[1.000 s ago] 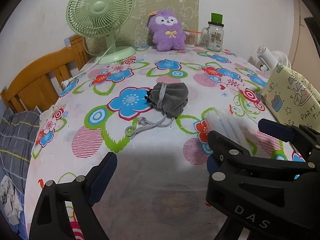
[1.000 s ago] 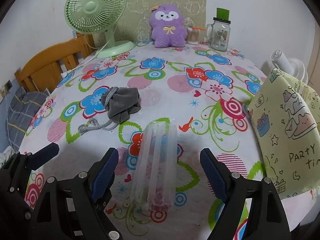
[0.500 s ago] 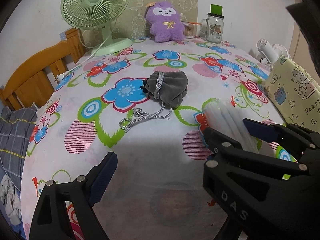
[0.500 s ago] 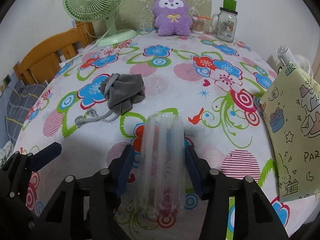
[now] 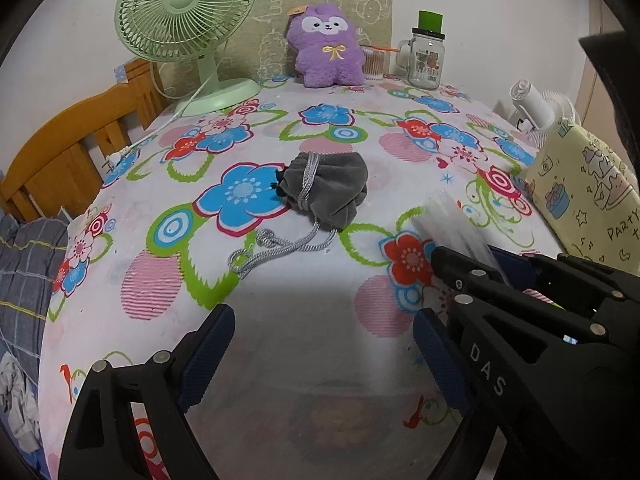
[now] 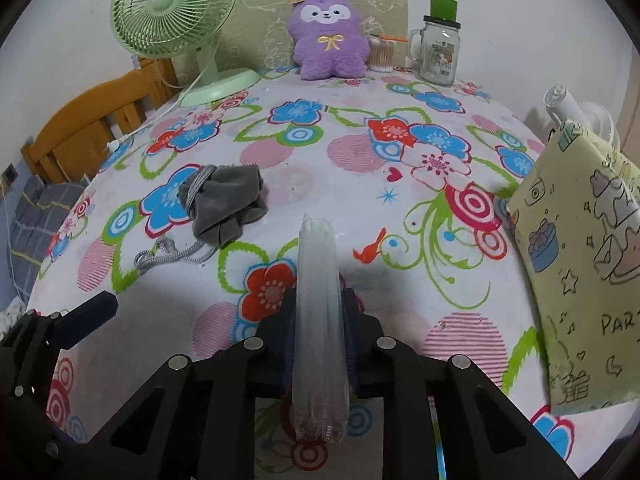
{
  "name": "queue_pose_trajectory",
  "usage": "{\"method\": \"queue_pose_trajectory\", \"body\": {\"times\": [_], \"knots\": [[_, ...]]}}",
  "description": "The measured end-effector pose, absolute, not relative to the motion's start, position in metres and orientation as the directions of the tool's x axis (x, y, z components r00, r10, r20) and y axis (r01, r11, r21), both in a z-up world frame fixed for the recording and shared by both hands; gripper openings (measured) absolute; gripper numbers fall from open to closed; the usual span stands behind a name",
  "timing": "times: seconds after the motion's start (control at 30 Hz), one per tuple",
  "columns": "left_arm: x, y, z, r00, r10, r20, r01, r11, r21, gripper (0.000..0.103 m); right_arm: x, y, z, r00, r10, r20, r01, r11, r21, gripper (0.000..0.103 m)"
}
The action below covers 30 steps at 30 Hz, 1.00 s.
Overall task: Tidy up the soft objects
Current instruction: 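Grasp the clear plastic tube pack with the right tool while the left approaches the grey pouch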
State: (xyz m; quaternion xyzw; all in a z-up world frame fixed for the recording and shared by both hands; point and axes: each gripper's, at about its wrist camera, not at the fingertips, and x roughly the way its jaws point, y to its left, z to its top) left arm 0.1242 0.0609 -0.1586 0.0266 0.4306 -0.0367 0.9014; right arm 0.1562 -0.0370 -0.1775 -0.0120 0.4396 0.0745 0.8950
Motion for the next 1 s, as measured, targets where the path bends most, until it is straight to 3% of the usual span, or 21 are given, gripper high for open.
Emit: {"method": "queue_pose_trajectory", "body": {"times": [0.63,1.0], "knots": [[0.162,0.033,-0.143,0.666,-0.016,-0.745,0.13,0.987,0.095,0.092,0.176,-0.063,-0.154,0.65,0.108,-0.752,-0.106,0.993,0.051,0.023],[0.188,0.038,-0.141,0.663,-0.013,-0.749,0.103,0.992,0.074,0.092,0.194,-0.063,-0.146,0.651,0.117,-0.75,-0.101,0.993,0.067,0.023]]}}
